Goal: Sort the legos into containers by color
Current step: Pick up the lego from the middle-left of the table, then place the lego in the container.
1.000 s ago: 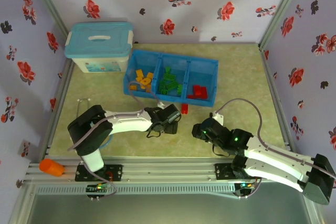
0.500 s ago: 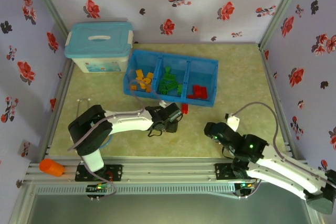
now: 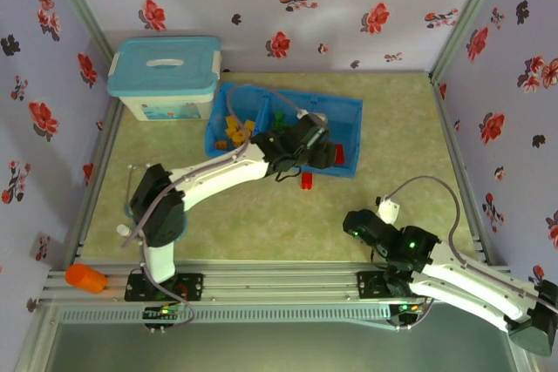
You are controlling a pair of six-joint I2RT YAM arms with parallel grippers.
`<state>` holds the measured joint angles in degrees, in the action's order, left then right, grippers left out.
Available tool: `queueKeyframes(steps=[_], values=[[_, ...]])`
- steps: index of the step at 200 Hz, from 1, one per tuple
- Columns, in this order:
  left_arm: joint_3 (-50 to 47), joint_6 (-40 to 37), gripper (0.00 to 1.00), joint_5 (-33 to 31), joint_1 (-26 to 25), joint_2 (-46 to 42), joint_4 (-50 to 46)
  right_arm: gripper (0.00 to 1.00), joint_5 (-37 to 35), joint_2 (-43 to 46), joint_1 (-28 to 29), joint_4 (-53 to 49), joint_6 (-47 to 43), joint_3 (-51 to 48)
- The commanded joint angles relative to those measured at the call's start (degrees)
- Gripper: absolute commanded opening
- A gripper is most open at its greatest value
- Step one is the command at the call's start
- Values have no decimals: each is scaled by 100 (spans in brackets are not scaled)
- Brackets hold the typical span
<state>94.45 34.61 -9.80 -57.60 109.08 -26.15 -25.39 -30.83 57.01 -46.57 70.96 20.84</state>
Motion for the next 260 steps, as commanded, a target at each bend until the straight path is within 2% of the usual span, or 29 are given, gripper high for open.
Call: queueKeyframes(steps=[1, 52, 112, 123, 139, 150, 188, 195, 216, 260], values=[[677, -325, 54, 460, 115, 617, -476, 75, 12, 115, 33, 51, 74, -63], [2129, -411, 54, 957, 263, 1696, -856, 75, -35, 744, 33, -337, 187, -131], [3374, -466, 56, 1090, 376, 2633, -1315, 74, 52, 825, 35, -269, 175, -165], [3568, -430, 60, 1106, 429, 2738, -1395, 74, 76, 820, 29, -227, 164, -157], [3830, -428, 73, 1362, 502, 2803, -1509, 73, 103, 807, 35, -174, 115, -146], [3957, -461, 76, 1508, 491, 2749, -1637, 73, 153, 781, 29, -126, 48, -127], [2820, -455, 81, 1409, 422, 1770, -924, 73, 239, 499, 30, -25, -108, -16], [2683, -455, 84, 1405, 422, 1625, -873, 73, 270, 427, 36, 27, -121, 4], [2208, -474, 84, 1394, 400, 1108, -693, 73, 330, 152, 32, 176, -194, 91], [230, -363, 83, 1271, 339, -454, 297, 73, 420, -562, 30, 522, -444, 325]])
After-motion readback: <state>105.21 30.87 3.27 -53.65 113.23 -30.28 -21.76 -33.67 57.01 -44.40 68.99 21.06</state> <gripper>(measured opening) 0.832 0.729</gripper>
